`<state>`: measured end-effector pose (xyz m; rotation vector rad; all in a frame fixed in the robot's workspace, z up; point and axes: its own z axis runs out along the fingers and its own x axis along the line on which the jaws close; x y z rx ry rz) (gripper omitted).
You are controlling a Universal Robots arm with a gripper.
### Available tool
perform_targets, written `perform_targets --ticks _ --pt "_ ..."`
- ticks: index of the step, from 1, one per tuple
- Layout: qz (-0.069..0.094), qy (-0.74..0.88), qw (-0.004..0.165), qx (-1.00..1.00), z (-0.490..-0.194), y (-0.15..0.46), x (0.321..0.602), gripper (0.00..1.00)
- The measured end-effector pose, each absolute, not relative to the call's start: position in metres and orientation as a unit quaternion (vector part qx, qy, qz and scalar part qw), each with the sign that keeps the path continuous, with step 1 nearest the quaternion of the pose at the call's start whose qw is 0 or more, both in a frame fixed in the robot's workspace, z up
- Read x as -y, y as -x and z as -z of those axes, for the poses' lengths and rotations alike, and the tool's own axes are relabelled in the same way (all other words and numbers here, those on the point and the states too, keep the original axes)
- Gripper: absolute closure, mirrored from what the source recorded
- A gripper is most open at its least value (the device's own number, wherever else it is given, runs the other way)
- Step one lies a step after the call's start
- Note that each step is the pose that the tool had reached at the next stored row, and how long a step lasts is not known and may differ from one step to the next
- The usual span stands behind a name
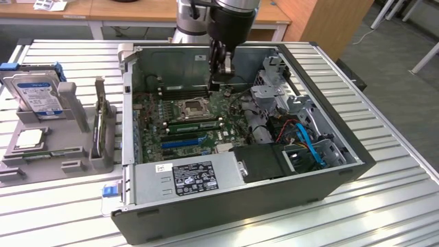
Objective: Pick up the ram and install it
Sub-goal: 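Press down the ram until it locks into place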
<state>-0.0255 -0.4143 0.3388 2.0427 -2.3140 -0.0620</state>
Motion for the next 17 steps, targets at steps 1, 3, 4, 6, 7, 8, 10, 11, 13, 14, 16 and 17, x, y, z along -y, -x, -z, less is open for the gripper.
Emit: perform_targets --ticks 1,3,4,6,7,8,10,11,13,14,16,17 --pt "0.02 -0.655 0.027 0.755 -0.3388 0.0254 0.4143 0.89" --pt "0.021 -0.642 0.027 0.766 -0.3388 0.0255 0.4143 0.89" --pt "0.021 -0.636 0.026 0.771 -0.3388 0.0254 0.4144 0.89" --pt "0.021 -0.622 0.026 0.782 -0.3388 0.0255 0.4143 0.89" --pt "0.022 -0.615 0.026 0.788 -0.3388 0.0255 0.4143 0.89" --pt "0.022 -0.609 0.026 0.793 -0.3388 0.0254 0.4143 0.89" --pt "0.022 -0.595 0.025 0.803 -0.3388 0.0254 0.4143 0.89" --pt "0.023 -0.588 0.025 0.808 -0.3388 0.0254 0.4143 0.89" --pt "0.023 -0.573 0.025 0.819 -0.3388 0.0255 0.4143 0.89" --pt "0.023 -0.566 0.025 0.824 -0.3388 0.0254 0.4143 0.89" --pt "0.024 -0.551 0.024 0.834 -0.3388 0.0254 0.4143 0.89" --pt "0.024 -0.544 0.024 0.839 -0.3388 0.0254 0.4143 0.89"
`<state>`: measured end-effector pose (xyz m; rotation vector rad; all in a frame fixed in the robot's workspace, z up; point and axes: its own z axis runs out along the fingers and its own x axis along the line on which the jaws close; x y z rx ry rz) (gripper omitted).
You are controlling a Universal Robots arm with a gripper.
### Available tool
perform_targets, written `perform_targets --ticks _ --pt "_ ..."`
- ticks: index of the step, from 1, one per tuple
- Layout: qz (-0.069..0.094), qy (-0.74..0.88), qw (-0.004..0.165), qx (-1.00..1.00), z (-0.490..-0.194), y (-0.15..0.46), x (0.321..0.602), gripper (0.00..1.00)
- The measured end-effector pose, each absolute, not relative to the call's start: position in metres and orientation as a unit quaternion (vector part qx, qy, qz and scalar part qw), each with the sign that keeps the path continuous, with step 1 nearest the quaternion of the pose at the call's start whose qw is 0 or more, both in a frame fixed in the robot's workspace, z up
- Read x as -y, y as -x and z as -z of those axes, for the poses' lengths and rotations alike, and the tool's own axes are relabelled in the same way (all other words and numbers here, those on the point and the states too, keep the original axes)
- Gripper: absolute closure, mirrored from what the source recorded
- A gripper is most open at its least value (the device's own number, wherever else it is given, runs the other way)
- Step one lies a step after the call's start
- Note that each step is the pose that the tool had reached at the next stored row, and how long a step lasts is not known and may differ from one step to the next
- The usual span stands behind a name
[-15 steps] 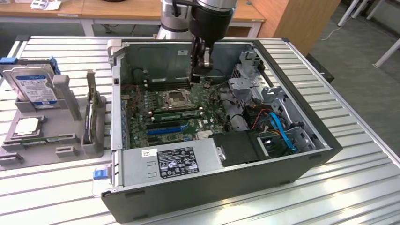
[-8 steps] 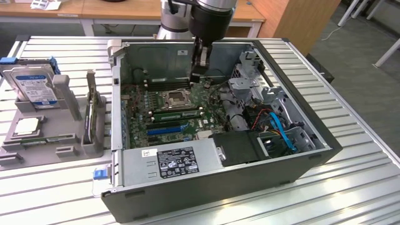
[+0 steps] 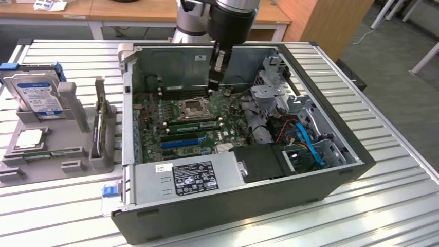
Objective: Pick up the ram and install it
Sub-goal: 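Press down the ram until it locks into place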
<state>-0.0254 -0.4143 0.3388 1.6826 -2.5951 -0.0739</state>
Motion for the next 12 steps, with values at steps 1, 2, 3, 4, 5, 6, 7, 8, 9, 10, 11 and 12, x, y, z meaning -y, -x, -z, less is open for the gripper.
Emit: perform_targets --ticks 1,2,3,4,5,6,7,8,9,10,11,12 --pt "0.024 -0.536 0.024 0.843 -0.3388 0.0254 0.4144 0.89" --pt "0.024 -0.529 0.024 0.848 -0.3388 0.0255 0.4143 0.89" --pt "0.024 -0.521 0.023 0.853 -0.3388 0.0255 0.4143 0.89" --pt "0.025 -0.513 0.023 0.858 -0.3388 0.0254 0.4143 0.89" --pt "0.025 -0.506 0.023 0.862 -0.3388 0.0254 0.4143 0.89" --pt "0.025 -0.498 0.023 0.866 -0.3388 0.0254 0.4144 0.89" --pt "0.025 -0.49 0.022 0.871 -0.3388 0.0254 0.4143 0.89" --pt "0.026 -0.482 0.022 0.875 -0.3388 0.0254 0.4143 0.89" --pt "0.026 -0.475 0.022 0.88 -0.3388 0.0254 0.4143 0.89" --pt "0.026 -0.466 0.022 0.884 -0.3388 0.0254 0.4143 0.89" --pt "0.026 -0.458 0.021 0.888 -0.3388 0.0254 0.4143 0.89" --pt "0.026 -0.45 0.021 0.892 -0.3388 0.0254 0.4143 0.89"
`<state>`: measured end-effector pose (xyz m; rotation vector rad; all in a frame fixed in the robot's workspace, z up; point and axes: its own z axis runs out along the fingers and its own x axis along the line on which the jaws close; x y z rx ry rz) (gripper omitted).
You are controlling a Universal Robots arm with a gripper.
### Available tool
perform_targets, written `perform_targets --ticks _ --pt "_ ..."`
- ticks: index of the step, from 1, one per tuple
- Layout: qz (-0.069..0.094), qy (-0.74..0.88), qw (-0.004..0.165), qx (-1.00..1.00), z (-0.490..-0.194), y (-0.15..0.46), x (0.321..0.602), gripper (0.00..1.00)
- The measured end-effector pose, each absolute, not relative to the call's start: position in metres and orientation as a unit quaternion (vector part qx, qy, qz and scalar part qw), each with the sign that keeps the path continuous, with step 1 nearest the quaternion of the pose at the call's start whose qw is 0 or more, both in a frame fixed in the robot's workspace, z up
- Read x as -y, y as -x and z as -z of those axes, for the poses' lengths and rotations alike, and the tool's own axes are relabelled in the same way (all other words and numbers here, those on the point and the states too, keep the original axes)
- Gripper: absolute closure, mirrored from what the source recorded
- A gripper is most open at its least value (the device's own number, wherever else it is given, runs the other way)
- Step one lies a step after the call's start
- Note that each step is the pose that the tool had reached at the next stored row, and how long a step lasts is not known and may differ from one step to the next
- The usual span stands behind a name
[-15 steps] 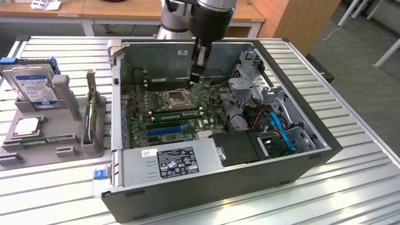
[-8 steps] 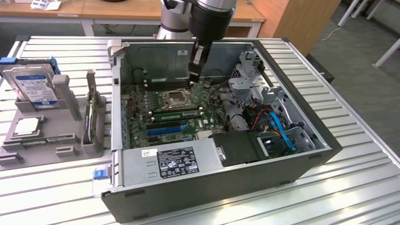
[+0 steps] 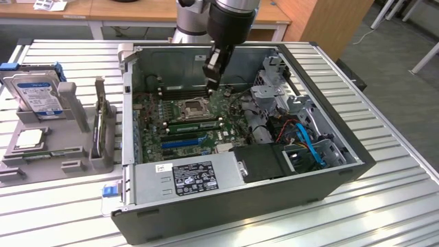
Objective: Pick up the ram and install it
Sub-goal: 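Press down the ram until it locks into place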
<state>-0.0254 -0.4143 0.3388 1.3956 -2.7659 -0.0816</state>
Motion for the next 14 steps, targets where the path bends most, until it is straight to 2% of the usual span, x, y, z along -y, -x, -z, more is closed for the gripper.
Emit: perform_targets --ticks 14 --pt "0.029 -0.334 0.018 0.942 -0.3388 0.0254 0.4143 0.89"
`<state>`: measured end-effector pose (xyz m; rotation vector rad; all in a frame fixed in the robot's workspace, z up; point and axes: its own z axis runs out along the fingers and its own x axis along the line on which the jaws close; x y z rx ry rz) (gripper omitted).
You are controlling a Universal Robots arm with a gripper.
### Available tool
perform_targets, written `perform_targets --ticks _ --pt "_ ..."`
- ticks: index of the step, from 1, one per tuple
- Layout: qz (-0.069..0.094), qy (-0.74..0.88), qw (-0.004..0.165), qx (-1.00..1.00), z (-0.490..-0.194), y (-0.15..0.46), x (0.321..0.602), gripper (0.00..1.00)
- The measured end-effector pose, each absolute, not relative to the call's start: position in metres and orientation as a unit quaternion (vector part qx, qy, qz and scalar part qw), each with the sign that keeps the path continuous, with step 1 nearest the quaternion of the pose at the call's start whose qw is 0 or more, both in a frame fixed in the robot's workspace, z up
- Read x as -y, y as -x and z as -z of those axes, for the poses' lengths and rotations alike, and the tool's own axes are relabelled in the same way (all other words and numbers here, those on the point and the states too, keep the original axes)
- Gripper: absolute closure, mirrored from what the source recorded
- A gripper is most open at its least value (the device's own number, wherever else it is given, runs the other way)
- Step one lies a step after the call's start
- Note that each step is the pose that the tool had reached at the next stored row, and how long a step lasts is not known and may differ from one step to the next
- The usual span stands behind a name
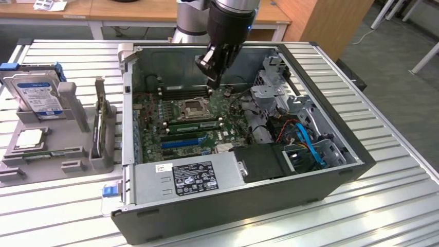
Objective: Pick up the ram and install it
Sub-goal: 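Press down the ram until it locks into place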
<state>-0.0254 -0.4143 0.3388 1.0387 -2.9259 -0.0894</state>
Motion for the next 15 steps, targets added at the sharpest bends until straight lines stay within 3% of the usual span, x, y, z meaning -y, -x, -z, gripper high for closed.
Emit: perform_targets --ticks 15 --pt "0.031 -0.203 0.014 0.979 -0.3388 0.0254 0.4143 0.89"
